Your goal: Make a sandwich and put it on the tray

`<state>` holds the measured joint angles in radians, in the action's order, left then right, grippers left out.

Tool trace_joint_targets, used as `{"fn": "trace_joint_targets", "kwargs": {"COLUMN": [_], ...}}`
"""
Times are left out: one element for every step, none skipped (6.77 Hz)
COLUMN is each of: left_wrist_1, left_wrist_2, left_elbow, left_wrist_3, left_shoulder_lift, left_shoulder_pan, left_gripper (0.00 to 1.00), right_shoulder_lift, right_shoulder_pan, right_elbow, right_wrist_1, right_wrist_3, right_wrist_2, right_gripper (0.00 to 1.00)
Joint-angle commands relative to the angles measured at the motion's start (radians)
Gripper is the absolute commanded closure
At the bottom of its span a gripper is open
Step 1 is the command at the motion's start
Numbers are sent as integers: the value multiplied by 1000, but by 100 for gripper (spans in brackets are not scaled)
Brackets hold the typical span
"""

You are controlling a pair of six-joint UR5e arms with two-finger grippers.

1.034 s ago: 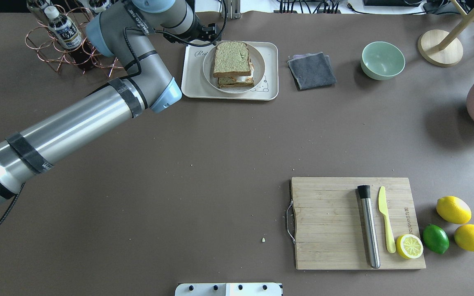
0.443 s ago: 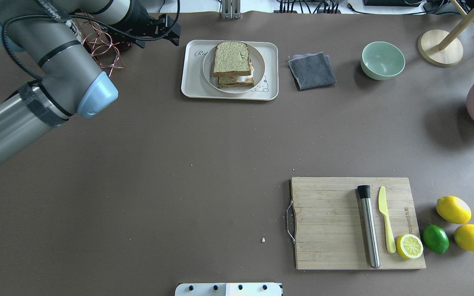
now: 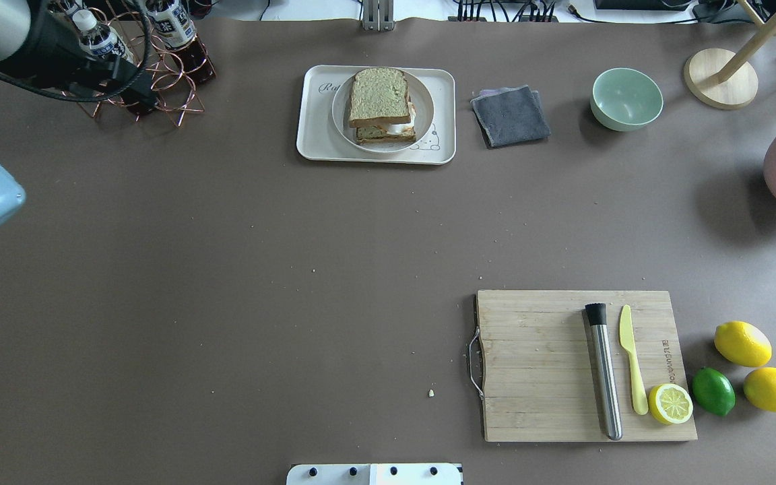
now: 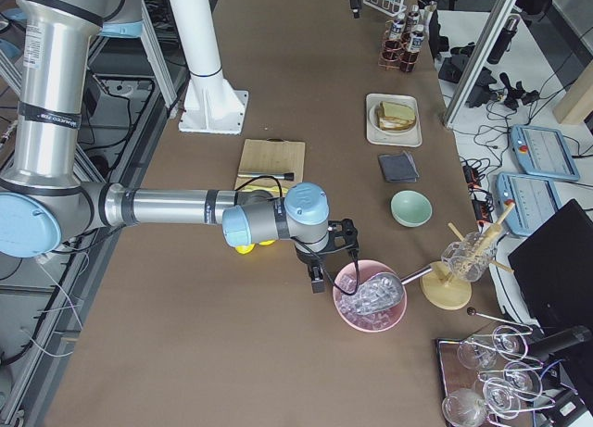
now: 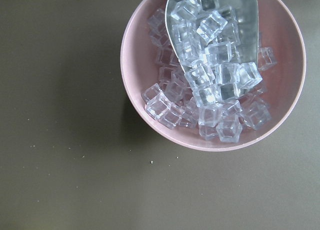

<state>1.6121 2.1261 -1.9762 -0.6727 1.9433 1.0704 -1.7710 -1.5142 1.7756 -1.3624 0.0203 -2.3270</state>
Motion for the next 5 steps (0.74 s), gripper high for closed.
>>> {"fn": "trace_joint_targets", "kwargs": {"left_wrist_1": [-15,-18,-20,-20,-20], "left_wrist_2": [93,136,140,155,184], "left_elbow": [-44,-29,-4,23,57], "left_wrist_3": [315,469,622,756,841], "left_shoulder_lift": [-221,-303,-369,-418,-426], "left_shoulder_pan": [180,282,371,444,495], "left_gripper": [2,2,2,2,2], "right_shoulder_lift": [-1,1,2,-4,1], "right_shoulder_pan": [-55,-88,-116,-156,-171], "right_elbow": [-1,5,11,4,2], "right_wrist_1": [-9,-39,-81,-105,-157], "right_wrist_3": [-14,-17,-31,-124,-178], "right_wrist_2": [-2,-2,5,6,14], "right_gripper": [0,0,0,0,0]}}
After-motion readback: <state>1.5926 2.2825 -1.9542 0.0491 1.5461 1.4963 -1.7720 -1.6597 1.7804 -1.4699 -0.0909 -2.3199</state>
